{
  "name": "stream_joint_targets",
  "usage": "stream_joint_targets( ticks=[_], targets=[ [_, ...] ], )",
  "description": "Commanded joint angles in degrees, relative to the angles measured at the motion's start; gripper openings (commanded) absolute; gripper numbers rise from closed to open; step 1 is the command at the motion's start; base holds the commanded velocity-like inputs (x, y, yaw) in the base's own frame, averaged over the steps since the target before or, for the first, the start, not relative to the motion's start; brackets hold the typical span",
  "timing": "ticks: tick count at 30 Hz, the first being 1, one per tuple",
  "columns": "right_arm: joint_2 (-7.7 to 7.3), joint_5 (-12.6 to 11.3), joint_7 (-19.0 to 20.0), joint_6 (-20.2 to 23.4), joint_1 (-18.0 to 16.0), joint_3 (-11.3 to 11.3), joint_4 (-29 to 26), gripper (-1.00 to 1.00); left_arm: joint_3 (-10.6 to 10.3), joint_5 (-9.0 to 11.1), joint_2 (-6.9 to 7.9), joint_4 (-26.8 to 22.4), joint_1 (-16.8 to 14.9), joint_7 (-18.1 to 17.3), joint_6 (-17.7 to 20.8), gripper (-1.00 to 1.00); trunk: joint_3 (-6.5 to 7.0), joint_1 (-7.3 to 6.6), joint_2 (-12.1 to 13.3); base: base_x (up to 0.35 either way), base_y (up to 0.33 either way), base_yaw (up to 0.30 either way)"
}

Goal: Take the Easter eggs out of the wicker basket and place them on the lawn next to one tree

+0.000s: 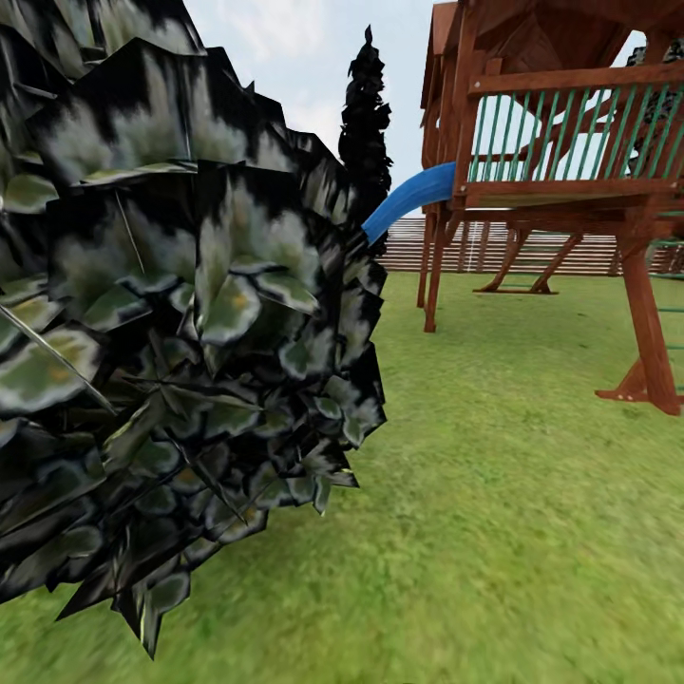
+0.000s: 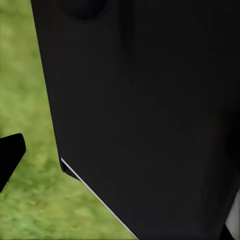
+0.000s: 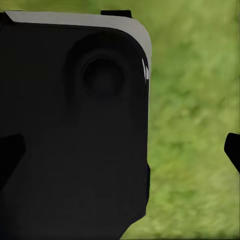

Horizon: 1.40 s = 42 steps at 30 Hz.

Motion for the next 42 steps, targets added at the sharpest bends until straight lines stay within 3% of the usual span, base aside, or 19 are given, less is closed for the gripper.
stream_joint_targets(
  ticks=[1,23,35,42],
  targets=[
    [0.12,-0.05,0.02,-0.02,-0.08,-0.01,0.13,1.00,0.02,-0.18,0.03,-0.04,0.01,-0.15,0.00,1.00,-0.02,0.00,-0.02,0.000,-0.001,-0.300],
    [0.34,-0.05,0.02,-0.05,-0.09,-0.01,0.14,1.00,0.02,-0.18,0.07,-0.04,0.01,-0.10,0.00,1.00,0.60,0.00,-0.02,0.000,0.000,-0.296],
    [0.27,-0.07,-0.04,-0.04,-0.08,-0.06,0.13,1.00,0.02,-0.18,0.07,-0.04,0.01,-0.10,0.00,1.00,0.63,0.00,-0.02,0.000,0.000,-0.017],
    [0.35,-0.15,-0.40,-0.08,-0.12,-0.02,0.13,1.00,0.02,-0.18,0.07,-0.04,0.01,-0.10,0.00,1.00,0.63,0.00,-0.02,0.000,0.000,0.251]
  ],
)
